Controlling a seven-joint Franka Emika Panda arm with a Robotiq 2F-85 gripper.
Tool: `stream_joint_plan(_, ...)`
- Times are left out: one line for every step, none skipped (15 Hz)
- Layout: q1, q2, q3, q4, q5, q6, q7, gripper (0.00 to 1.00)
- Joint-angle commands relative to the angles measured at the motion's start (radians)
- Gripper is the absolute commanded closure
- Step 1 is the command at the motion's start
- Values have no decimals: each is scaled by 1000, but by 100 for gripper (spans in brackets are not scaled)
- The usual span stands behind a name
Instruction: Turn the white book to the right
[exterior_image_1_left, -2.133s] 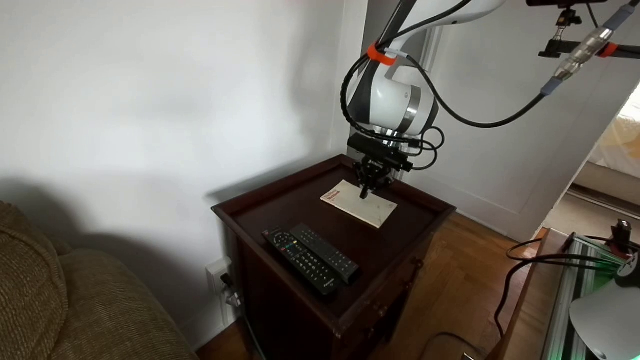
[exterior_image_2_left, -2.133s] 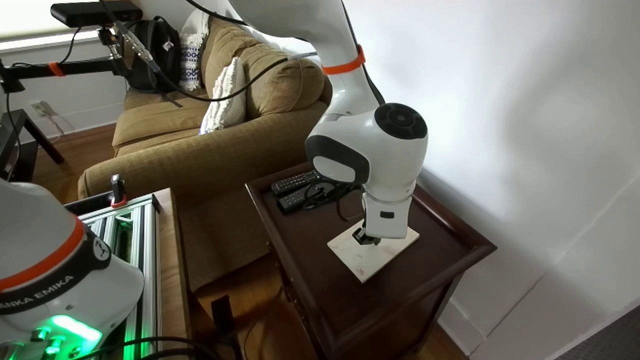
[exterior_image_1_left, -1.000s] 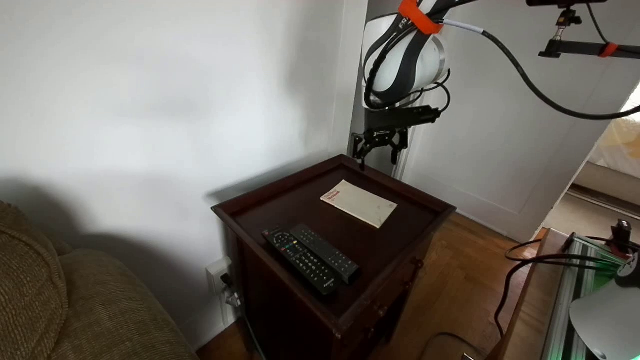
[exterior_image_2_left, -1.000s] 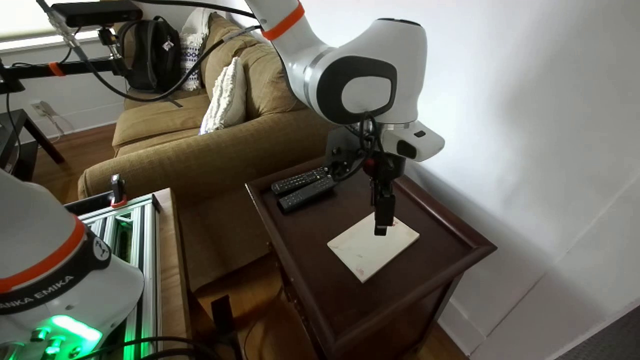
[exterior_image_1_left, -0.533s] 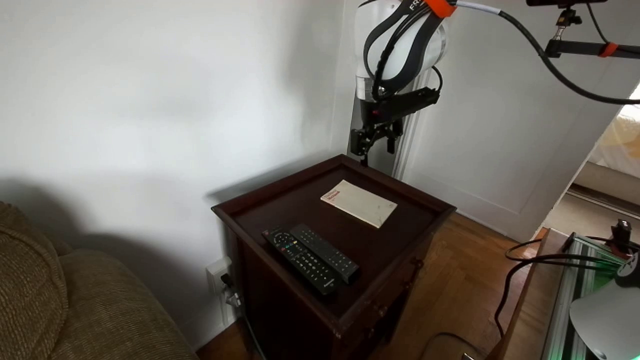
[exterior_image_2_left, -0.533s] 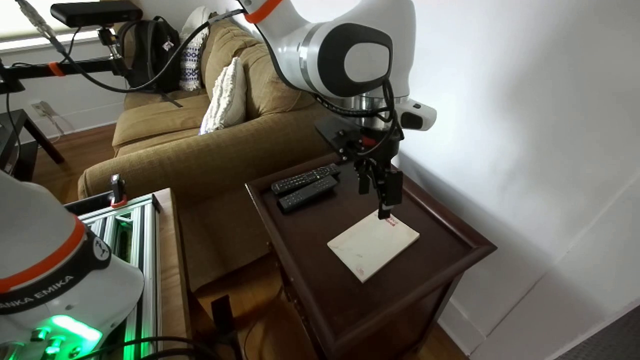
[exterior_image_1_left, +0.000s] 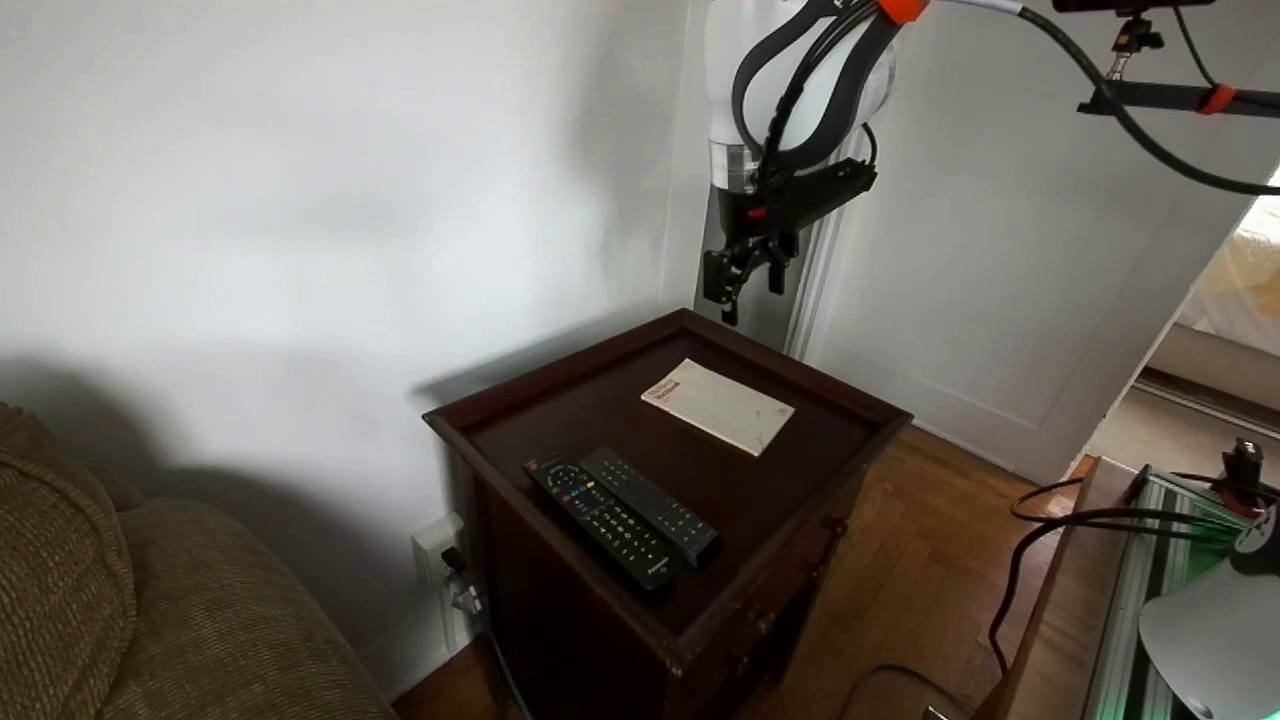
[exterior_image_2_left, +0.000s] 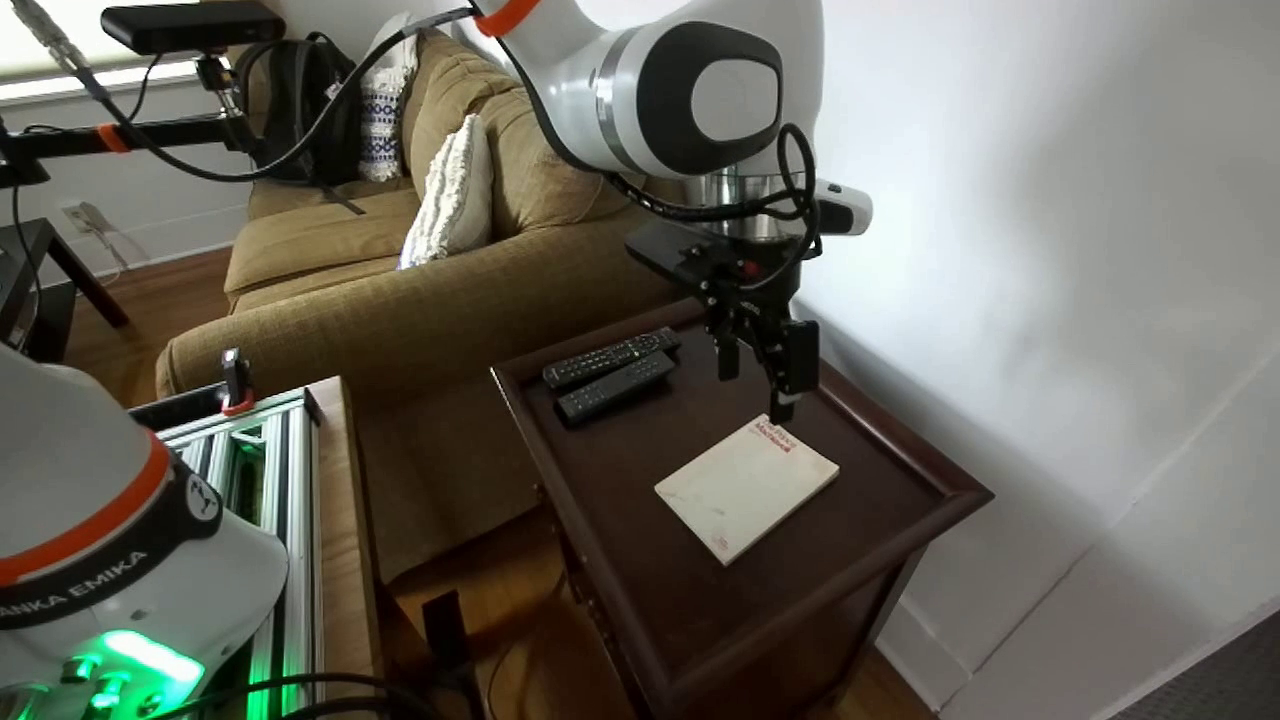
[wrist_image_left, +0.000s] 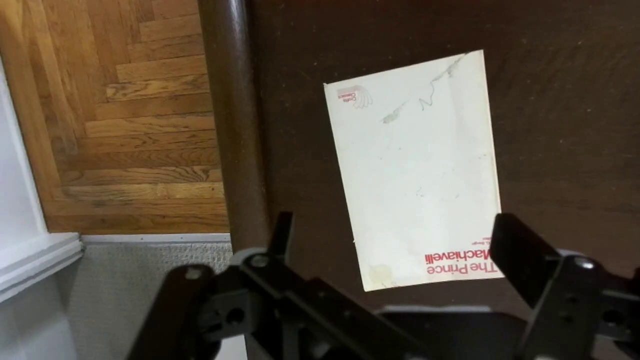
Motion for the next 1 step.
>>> stream_joint_plan(-32,-1,32,2,-13,-4,8,0)
